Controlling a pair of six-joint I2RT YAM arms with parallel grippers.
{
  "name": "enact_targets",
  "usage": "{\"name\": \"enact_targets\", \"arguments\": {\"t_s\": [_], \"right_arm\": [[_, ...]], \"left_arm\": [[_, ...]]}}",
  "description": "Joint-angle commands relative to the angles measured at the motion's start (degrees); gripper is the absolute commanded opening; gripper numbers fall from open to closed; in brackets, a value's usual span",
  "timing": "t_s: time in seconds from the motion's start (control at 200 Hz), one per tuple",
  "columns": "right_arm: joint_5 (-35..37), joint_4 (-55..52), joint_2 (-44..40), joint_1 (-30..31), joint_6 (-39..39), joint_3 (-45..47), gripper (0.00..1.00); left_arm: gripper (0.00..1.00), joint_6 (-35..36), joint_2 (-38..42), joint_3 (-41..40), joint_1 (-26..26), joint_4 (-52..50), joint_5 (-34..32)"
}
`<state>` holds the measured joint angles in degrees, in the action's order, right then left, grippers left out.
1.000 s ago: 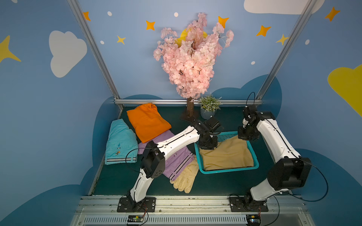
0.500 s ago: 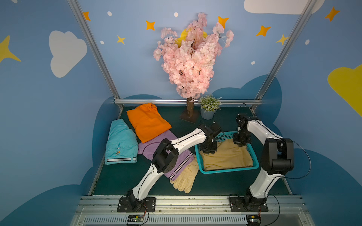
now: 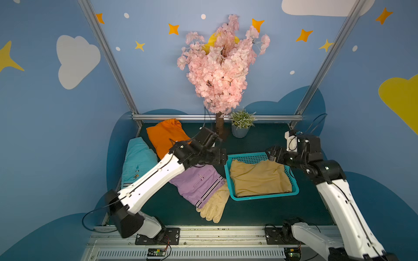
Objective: Put the folded long pants in the basket
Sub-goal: Place the long pant in the basket, then pick up the long pant at the center of the board.
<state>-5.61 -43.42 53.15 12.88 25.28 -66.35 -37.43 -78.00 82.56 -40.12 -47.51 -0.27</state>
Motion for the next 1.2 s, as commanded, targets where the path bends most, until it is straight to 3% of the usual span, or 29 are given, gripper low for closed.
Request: {"name": "enact_targets", "arguments": {"t_s": [0.0, 0.145, 0.19, 0.29, 0.335, 0.396, 0.471, 0.571, 0.671, 0.771, 0.891, 1.006, 1.197], "right_arm": [[0.9, 14.8, -7.3, -0.9, 5.7, 10.3, 0.98], [-1.3, 27.4, -19.6, -3.4, 8.5, 21.9, 0.98], [-5.0, 30.2, -20.5, -3.2, 9.4, 23.4, 0.83], [-8.6, 18.3, -15.2, 0.7, 19.6, 18.2, 0.68], [-8.3, 12.0, -12.2, 5.2, 24.7, 16.2, 0.68], [-6.1, 12.4, -10.2, 14.1, 31.2, 17.7, 0.68], [1.8, 20.1, -7.9, 28.5, 38.1, 20.9, 0.65], [15.3, 20.0, 0.3, 45.6, 42.8, 17.9, 0.66], [22.8, 23.7, 9.6, 56.3, 47.7, 15.1, 0.69], [29.9, 21.0, 18.3, 63.3, 54.5, 10.4, 0.75], [30.5, 26.9, 26.9, 65.7, 55.2, 7.1, 0.74], [30.6, 23.2, 33.0, 65.0, 62.6, 3.9, 0.70], [30.5, 23.2, 38.6, 64.6, 67.6, 2.2, 0.69]], "left_arm": [[0.99, 0.2, 9.9, -11.5, 5.3, 3.9, -0.1], [1.00, 1.2, 24.8, -22.2, 11.6, 2.5, -2.2], [1.00, 1.7, 28.3, -24.4, 12.5, 1.4, -3.3], [1.00, 2.3, 32.7, -26.8, 13.7, -2.2, -5.5], [1.00, 2.8, 33.5, -27.0, 13.9, -4.2, -5.9], [1.00, 3.0, 34.2, -27.5, 14.0, -6.5, -7.0], [1.00, 3.4, 35.7, -29.3, 14.0, -7.5, -9.0], [1.00, 2.6, 38.0, -32.4, 13.8, -7.7, -10.6], [1.00, 3.8, 40.9, -33.0, 13.1, -5.9, -8.8], [1.00, 3.9, 43.2, -33.8, 13.1, -5.1, -9.2], [1.00, 3.8, 44.4, -34.2, 13.1, -4.4, -9.2], [1.00, 4.0, 43.8, -34.1, 13.1, -4.4, -8.7], [1.00, 3.4, 43.7, -33.7, 13.0, -5.4, -11.0]]}}
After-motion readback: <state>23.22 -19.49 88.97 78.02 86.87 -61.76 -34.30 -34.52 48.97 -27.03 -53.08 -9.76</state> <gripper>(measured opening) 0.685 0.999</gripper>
